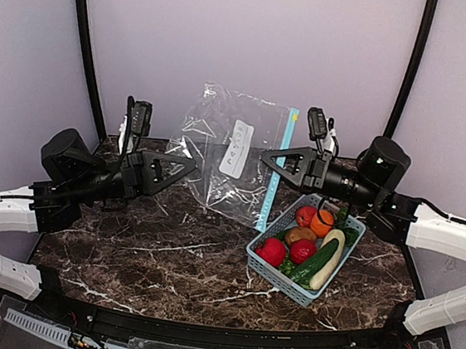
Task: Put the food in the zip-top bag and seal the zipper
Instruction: Pass from the left arm to the right
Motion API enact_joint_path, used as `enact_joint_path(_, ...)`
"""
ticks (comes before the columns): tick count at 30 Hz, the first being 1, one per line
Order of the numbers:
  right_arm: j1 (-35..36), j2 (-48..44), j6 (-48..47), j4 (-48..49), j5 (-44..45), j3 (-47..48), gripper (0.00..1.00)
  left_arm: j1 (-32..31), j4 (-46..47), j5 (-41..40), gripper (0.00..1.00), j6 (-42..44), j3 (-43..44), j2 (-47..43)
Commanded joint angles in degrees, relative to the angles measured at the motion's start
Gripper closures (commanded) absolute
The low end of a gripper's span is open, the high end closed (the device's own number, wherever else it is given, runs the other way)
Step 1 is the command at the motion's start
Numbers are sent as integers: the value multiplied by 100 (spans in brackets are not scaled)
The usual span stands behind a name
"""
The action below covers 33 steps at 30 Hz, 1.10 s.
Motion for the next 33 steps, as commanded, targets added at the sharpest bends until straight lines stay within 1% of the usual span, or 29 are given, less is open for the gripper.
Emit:
enact_joint_path(1,45,-74,-115,81,82,97,99,22,-349,-45,99,167,-84,-14)
enact_joint_path(6,53,-133,-262,-159,257,130,100,33,-818,-290,99,308,-24,39)
enact_joint_path(7,53,-141,-304,-267,298,156,100,32,-992,-388,97,323,12,48)
enact_joint_path(8,54,-147,-363,-387,342,189,100,38,-1090,-439,89,365,34,71)
enact_joint_path(9,54,-168,-427,-541,394,229,100,43,-1357,-524,82,400,101,82)
enact_joint_path(10,54,-200,-514,-734,465,276,100,58,-1501,-573,68,486,140,90)
enact_joint_path(11,54,-229,-649,-911,533,336,100,66,-1818,-683,61,531,215,72)
enact_joint_path(13,54,-301,-840,-1291,695,404,100,140,-2255,-924,37,638,270,7)
enact_joint_path(15,62,-369,-1014,-1703,881,496,100,260,-2590,-1195,26,620,200,-107)
enact_joint_path(16,62,-404,-1103,-1991,974,539,100,321,-2676,-1319,24,551,92,-152)
enact_joint_path(17,67,-426,-1199,-2215,1071,588,100,470,-2821,-1349,18,451,30,-234)
enact_joint_path(19,86,-472,-1368,-2666,1296,683,100,670,-3018,-1373,11,334,-145,-376)
enact_joint_path(21,119,-502,-1544,-3114,1511,761,100,797,-3281,-1437,7,313,-255,-508)
enact_joint_path(23,176,-468,-1716,-3478,1648,848,100,853,-3735,-1611,4,437,-205,-603)
enact_joint_path(26,271,-295,-1984,-3974,1742,1061,100,869,-4765,-2141,2,773,239,-619)
enact_joint_path(27,306,-218,-2101,-4112,1719,1147,100,871,-4923,-2208,2,1042,462,-582)
enact_joint_path(29,369,-39,-2262,-4243,1443,1282,100,866,-5293,-2299,1,1445,852,-485)
enact_joint_path(30,393,71,-2338,-4300,1112,1382,100,866,-5482,-2259,1,1586,981,-379)
enact_joint_path(33,554,379,-2585,-4676,610,1658,100,870,-5678,-1859,1,2148,1508,-130)
